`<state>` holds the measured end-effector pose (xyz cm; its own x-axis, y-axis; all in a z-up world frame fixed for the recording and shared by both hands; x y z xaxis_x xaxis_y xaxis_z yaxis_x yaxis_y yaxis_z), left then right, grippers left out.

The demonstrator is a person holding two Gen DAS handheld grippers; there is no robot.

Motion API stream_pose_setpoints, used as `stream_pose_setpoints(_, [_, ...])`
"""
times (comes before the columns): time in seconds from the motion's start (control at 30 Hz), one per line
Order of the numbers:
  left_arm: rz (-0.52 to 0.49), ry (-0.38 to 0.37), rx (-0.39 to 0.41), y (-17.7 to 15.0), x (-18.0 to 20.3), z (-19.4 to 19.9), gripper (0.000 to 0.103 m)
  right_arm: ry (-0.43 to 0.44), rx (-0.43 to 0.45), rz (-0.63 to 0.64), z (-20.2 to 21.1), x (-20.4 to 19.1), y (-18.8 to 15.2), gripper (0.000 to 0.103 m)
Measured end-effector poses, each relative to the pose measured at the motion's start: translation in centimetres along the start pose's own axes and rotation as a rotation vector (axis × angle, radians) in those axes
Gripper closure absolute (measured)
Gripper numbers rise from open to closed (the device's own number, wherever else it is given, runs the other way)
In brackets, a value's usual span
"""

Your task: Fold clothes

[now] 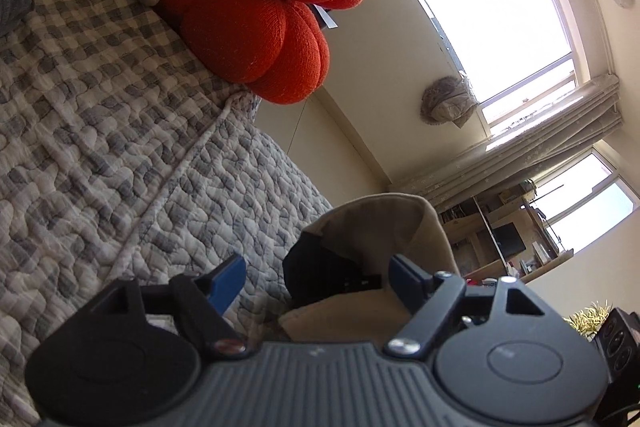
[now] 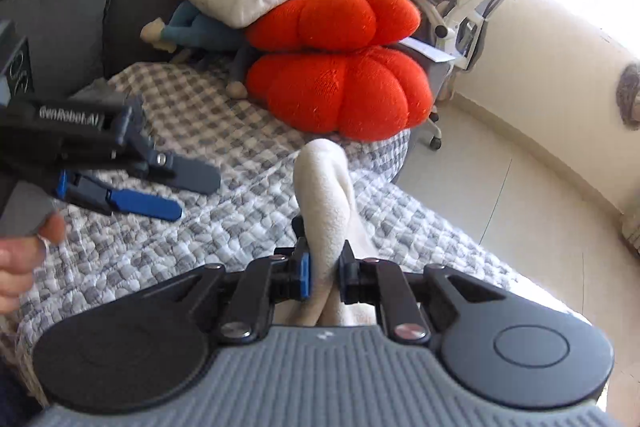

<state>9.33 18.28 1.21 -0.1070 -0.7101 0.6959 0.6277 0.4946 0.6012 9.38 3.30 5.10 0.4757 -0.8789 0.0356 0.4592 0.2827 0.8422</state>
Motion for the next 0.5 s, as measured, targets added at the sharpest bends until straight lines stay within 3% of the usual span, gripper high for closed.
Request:
stream_pose_setpoints(0.1, [-0.023, -0.045, -0.028, -0.7, 1.3, -0.6, 0.023, -0.022, 0.157, -0.021, 4.8, 1.8, 5.5, 0.088])
stream_pose_setpoints(0.23, [-0.149, -0.044, -0.078, -2.5, 3.8, -1.8, 0.02, -0.041, 0.317, 0.006, 10.5, 2.2, 11.5, 0.088])
stream_pose_setpoints(0.37, [-0.262, -0.042, -0.107, -4.1, 5.9, -2.7, 0.018, 0.049, 0.529, -0.005, 16.7, 1.3, 16.7, 0.088])
stream_pose_setpoints(0.4, [-0.264, -0.051, -0.098, -4.1, 6.1, -2.7, 0.012, 0.083, 0.588, -0.021, 18.5, 1.2, 17.7, 0.088])
stream_pose_setpoints(0.5, [-0.294, -0.035, -0.075, -3.7, 6.1, -2.4, 0.012, 0.159, 0.747, -0.168, 24.0, 3.8, 19.0, 0.088])
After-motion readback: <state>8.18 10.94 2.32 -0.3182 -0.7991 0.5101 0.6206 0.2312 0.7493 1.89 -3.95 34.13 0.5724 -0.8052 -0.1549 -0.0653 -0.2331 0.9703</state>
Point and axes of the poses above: each gripper's, at about its wrist camera, not at the fingertips, and z roughly against the way its jaws point, x to its right, y to its top, the point moved 10 cm from there along -z, roughly the way its jaws point, and after that the axes turned 11 degrees about -z, right-handed, at the moved point
